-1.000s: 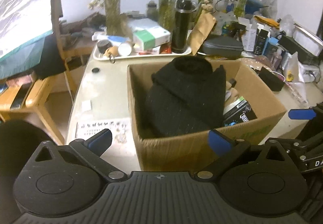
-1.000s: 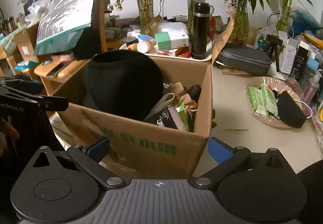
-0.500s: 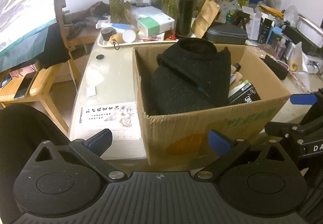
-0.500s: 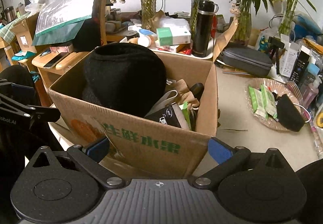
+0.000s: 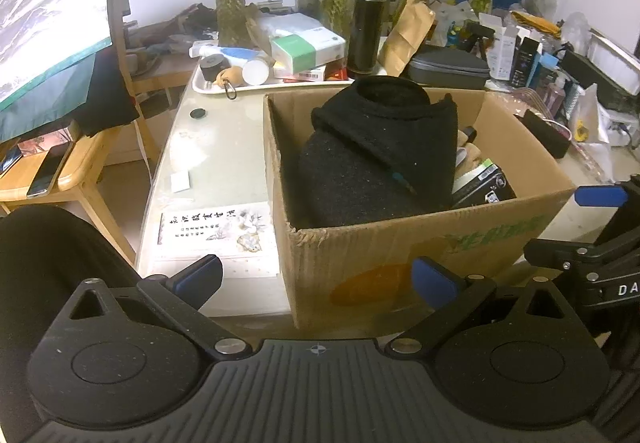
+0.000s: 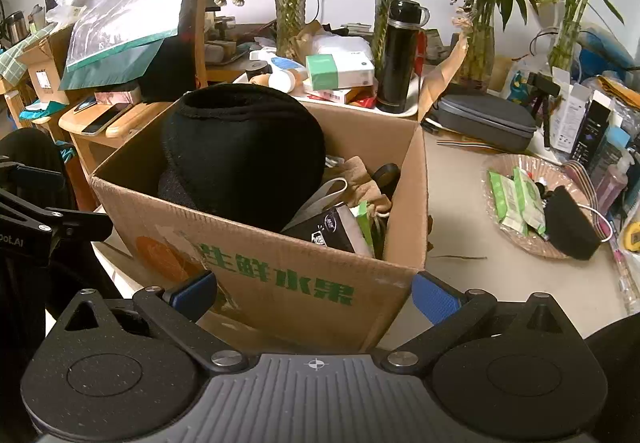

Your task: Organize soft objects

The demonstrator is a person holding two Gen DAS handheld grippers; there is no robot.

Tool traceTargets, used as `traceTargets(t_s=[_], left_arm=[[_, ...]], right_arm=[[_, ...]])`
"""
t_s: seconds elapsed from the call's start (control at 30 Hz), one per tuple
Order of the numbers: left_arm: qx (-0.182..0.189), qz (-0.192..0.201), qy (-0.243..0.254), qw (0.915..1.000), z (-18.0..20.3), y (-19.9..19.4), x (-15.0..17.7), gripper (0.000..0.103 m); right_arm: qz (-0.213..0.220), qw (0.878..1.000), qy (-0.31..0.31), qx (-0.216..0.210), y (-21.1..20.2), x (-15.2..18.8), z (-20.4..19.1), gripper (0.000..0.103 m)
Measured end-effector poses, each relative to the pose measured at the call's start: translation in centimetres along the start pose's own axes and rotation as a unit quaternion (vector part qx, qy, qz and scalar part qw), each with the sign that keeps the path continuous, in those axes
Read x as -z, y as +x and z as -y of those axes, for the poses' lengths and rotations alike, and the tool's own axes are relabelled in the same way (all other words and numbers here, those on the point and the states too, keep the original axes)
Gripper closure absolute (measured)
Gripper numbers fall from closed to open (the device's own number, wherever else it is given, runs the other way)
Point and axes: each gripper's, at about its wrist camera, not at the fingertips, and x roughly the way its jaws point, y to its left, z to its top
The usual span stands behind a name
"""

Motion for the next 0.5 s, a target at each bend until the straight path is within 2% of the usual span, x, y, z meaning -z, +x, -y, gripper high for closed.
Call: traceTargets(t_s=[0.33,0.5], left_arm=[[-0.006,-0.004,0.002,1.0000,-0.08,0.18,0.07,0.000],[-0.011,0.008,0.010,0.9999,0.01,0.08,0.20,0.000]], right_arm=[[0.000,1.000,0.001,0.001,0.00,-0.01,0.15,0.000],[0.000,1.000,0.001,0.001,0.00,0.00,0.14,0.000]])
